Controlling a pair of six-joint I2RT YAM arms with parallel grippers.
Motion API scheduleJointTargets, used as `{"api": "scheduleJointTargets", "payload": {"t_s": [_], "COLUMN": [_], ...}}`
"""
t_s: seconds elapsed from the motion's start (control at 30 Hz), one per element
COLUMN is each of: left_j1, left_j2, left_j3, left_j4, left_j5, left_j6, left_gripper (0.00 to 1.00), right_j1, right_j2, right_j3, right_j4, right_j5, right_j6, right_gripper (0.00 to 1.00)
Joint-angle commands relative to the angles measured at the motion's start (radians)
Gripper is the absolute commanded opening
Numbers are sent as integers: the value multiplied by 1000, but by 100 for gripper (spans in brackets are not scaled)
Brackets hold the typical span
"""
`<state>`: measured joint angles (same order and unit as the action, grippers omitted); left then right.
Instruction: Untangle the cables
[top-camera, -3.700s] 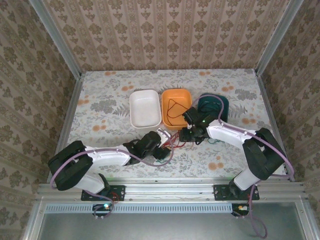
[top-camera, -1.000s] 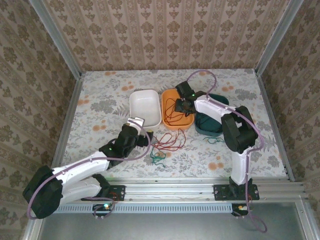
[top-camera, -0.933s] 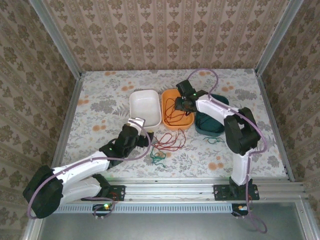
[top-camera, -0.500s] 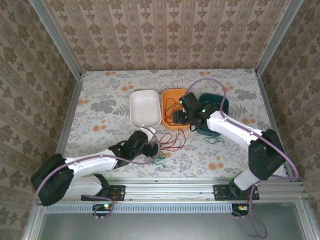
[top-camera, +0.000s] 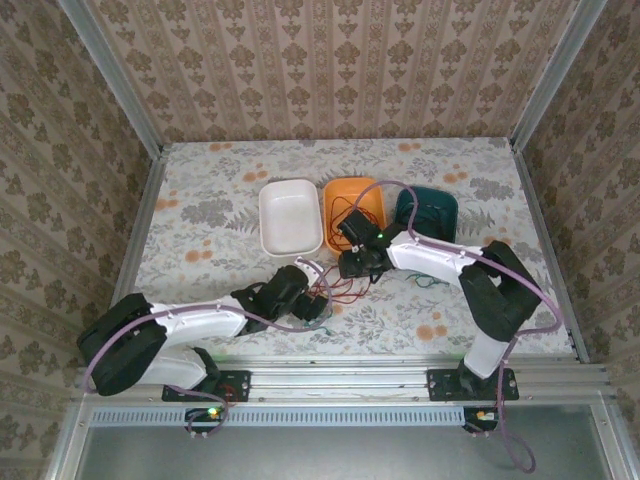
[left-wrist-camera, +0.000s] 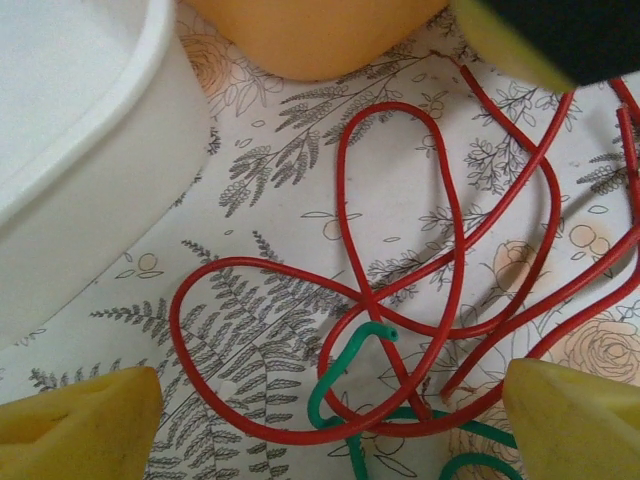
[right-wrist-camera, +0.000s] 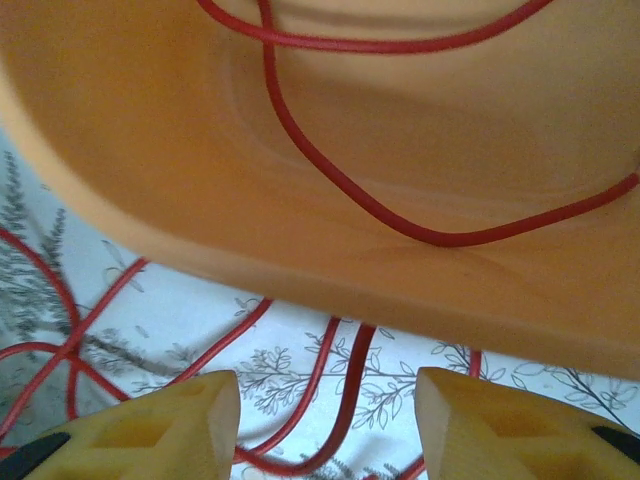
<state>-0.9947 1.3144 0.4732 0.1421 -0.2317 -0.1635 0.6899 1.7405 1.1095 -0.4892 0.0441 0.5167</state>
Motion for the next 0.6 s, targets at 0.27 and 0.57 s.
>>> {"api": "scheduleJointTargets", "payload": {"t_s": [0.27, 0.57], "left_j1": [-22, -20], "left_j2": [45, 108], "left_j3": [20, 13], "left_j4": [-1, 53], "left_j5": [-33, -42], "left_j6": [10, 7], "left_gripper": [90, 90], "right_j1": [11, 18], "right_j2": [-38, -331], "right_j3": [-2, -25], "right_j4": [53, 50], "right_j5": [17, -50], "right_j6": [-20, 3], "right_gripper": [0, 0]}}
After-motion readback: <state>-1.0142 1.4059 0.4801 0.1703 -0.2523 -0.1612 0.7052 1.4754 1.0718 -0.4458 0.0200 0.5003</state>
